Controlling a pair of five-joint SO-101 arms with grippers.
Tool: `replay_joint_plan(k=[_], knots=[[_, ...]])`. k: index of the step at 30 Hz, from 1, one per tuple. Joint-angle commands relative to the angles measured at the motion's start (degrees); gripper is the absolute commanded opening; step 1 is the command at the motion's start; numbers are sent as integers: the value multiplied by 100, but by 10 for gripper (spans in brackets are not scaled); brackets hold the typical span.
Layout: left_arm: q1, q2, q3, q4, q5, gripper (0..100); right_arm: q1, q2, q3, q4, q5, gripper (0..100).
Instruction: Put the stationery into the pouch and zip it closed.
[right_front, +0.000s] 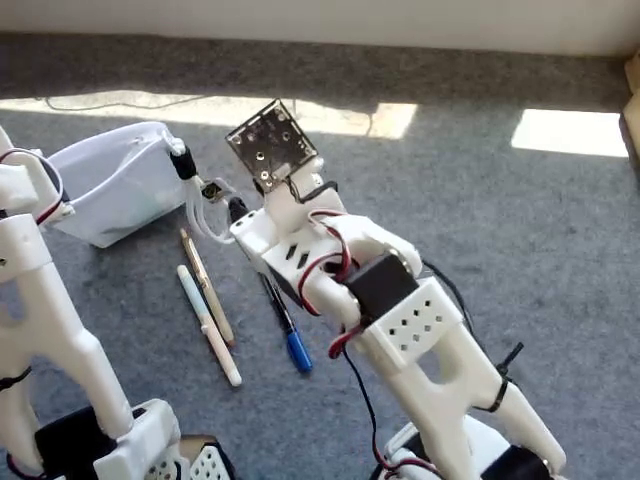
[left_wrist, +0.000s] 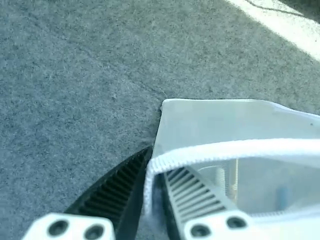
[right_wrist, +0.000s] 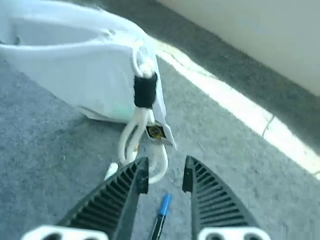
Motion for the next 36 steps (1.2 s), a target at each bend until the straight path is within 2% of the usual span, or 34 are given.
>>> replay_joint_plan(k=[1, 15, 36], knots=[[-84, -119, -259, -88, 62, 7, 277, 734, -347, 198, -404, 106], [-84, -110, -242, -88, 62, 7, 277, 3618, -927, 119, -457, 106], [-347, -110, -251, -114, 62, 7, 57, 4655, -1121, -66, -774, 105]])
